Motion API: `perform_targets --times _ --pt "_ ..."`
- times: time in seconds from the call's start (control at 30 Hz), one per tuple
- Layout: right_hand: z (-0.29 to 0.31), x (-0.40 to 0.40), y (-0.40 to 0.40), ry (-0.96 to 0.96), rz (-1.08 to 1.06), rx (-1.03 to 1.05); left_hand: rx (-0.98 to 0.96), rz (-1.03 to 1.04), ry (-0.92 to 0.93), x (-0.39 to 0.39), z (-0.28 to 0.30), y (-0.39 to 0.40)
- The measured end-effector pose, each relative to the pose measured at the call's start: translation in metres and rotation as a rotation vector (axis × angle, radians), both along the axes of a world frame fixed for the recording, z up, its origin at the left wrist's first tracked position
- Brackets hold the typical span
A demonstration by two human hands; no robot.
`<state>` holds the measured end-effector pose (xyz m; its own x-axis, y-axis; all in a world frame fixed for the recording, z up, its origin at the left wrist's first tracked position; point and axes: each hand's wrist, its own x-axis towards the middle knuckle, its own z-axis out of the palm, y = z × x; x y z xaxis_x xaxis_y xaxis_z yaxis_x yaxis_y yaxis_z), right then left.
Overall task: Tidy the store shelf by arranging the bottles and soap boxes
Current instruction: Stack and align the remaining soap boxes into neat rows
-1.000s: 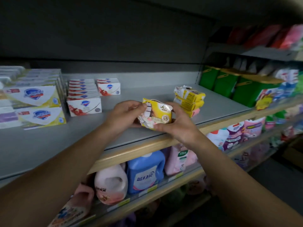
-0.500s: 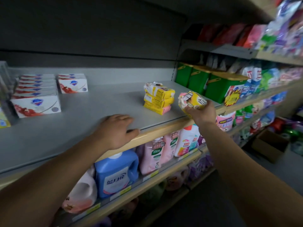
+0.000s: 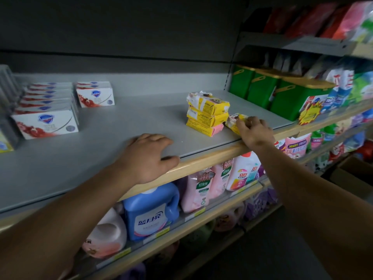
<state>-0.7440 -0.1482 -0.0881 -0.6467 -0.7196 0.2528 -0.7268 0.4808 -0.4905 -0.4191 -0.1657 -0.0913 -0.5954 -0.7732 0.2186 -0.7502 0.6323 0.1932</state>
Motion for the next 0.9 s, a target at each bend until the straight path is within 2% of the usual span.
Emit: perform_targets --times 0.23,0.33,0.43,0.67,0.8,0.9 --pt "-0.003 0.032 0.039 0.135 0.115 -0.179 0.033 0.006 0.034 0.003 0.006 0.006" --pt "0.0 0.066 0.06 0.092 0.21 -0.344 0.074 0.011 0.109 0.005 0.009 0.007" --pt "0.004 0.111 0.072 0.053 0.366 -0.389 0.101 0.027 0.228 0.016 0.015 0.006" --pt "0.007 0.213 0.026 0.161 0.711 -0.076 0.027 0.116 0.178 0.112 0.03 0.002" --pt "0.0 0.253 -0.004 0.216 0.78 0.105 0.008 0.216 0.114 0.165 0.031 0.008" --pt "-0.006 0.26 -0.013 0.285 0.744 0.14 -0.011 0.264 0.063 0.199 0.026 0.009"
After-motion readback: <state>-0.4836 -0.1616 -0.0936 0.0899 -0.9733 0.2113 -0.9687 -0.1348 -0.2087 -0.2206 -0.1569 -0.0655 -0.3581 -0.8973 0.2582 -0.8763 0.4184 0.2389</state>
